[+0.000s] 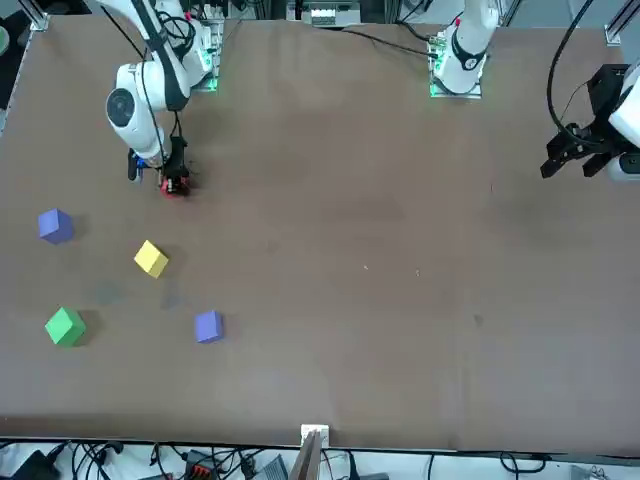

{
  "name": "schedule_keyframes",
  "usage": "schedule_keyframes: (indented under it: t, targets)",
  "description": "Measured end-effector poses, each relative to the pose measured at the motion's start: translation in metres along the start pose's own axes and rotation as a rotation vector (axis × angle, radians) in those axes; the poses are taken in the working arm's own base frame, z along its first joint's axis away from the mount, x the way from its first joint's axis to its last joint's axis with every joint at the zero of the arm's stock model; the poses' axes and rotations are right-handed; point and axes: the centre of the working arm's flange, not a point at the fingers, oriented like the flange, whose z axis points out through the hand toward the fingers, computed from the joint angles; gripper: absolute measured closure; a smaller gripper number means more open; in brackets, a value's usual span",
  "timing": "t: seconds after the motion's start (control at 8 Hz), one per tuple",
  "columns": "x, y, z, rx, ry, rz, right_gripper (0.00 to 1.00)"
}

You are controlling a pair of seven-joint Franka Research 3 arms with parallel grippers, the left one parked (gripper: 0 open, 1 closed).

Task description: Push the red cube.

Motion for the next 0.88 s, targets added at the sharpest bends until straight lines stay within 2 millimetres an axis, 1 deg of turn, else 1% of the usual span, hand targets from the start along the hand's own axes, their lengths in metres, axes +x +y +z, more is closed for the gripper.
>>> schedule_keyframes:
  t: [0.38,0.88]
  targets:
    - [0.034,0.001,0.000,0.003,-0.004,0.024,0.51]
    - [0.083,0.008,0.000,0.006,-0.009,0.047,0.51]
